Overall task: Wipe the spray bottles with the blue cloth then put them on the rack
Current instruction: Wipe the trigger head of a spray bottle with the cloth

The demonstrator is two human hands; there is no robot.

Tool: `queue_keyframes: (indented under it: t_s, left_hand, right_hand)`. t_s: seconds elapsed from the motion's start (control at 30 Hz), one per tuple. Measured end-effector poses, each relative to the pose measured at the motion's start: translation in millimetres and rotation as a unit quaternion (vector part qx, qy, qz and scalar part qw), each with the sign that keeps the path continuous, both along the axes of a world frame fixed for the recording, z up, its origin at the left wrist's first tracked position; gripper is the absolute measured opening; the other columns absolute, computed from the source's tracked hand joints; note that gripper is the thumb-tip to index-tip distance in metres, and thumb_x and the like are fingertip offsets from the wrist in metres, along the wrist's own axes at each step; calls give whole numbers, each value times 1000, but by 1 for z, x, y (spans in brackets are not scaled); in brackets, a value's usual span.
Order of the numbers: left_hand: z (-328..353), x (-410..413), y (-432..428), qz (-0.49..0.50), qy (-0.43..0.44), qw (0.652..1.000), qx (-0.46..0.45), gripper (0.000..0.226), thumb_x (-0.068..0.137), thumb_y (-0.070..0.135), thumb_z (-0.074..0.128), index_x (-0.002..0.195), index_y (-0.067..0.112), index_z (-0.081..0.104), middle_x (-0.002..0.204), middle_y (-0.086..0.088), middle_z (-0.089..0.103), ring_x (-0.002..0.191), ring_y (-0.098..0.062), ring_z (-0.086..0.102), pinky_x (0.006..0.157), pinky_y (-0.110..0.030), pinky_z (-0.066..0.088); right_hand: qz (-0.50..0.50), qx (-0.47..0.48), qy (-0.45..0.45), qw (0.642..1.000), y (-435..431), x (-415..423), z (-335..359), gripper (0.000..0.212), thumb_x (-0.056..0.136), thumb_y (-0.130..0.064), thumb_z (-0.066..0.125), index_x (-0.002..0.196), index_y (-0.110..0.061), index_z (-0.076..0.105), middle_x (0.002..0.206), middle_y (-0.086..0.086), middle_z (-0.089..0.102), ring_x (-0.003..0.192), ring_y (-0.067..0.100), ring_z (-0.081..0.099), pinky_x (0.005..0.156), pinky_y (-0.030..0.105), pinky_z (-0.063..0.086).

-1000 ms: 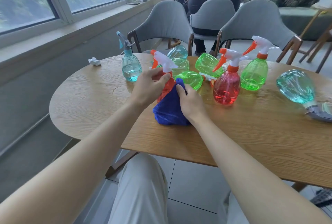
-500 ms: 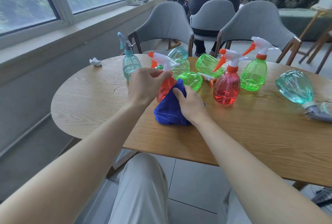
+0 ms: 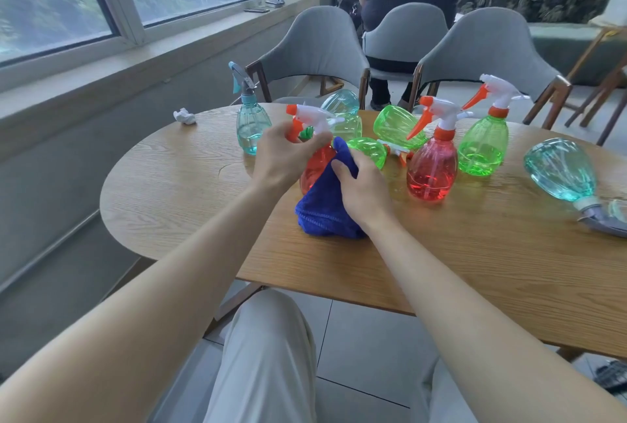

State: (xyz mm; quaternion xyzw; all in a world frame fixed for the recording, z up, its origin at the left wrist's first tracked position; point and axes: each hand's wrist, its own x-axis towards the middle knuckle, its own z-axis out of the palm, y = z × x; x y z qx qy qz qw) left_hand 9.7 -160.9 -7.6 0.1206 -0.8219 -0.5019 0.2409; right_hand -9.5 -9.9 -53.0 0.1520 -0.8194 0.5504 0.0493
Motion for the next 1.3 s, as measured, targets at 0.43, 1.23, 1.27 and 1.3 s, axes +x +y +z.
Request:
queue_keyframes:
  t_s: [0.43, 1.23, 1.27, 1.3]
  left_hand:
    - [11, 5, 14, -14, -33, 990, -133, 43, 95, 55, 71, 68, 24, 61, 63, 8, 62, 62, -7, 58, 60, -30, 42]
    - [11, 15, 18, 100, -7, 945, 310, 27, 101, 50, 63, 98, 23, 70, 95, -3, 79, 89, -24, 79, 75, -46, 68]
    - [10, 16, 19, 101, -10, 938, 332, 24, 105, 46, 61, 101, 24, 67, 96, -3, 79, 87, -21, 79, 71, -40, 68]
    - [11, 18, 21, 100, -13, 933, 345, 22, 106, 45, 60, 101, 24, 66, 96, -3, 78, 84, -19, 79, 67, -35, 67]
  right_hand:
    - [-4, 27, 36, 999, 4, 2, -2, 36, 110, -47, 50, 134, -25, 66, 120, -6, 70, 113, 16, 63, 94, 36, 50]
    - [-26, 218, 223, 950, 11, 10, -7, 63, 110, -58, 38, 164, -27, 31, 160, -4, 42, 143, 20, 44, 114, 41, 43]
    - [-31, 196, 196, 960, 13, 10, -7, 63, 110, -59, 37, 164, -28, 31, 158, -5, 43, 141, 20, 46, 111, 40, 44]
    - [-40, 180, 181, 966, 14, 10, -7, 61, 110, -58, 37, 163, -28, 32, 157, -6, 44, 138, 21, 48, 110, 40, 45]
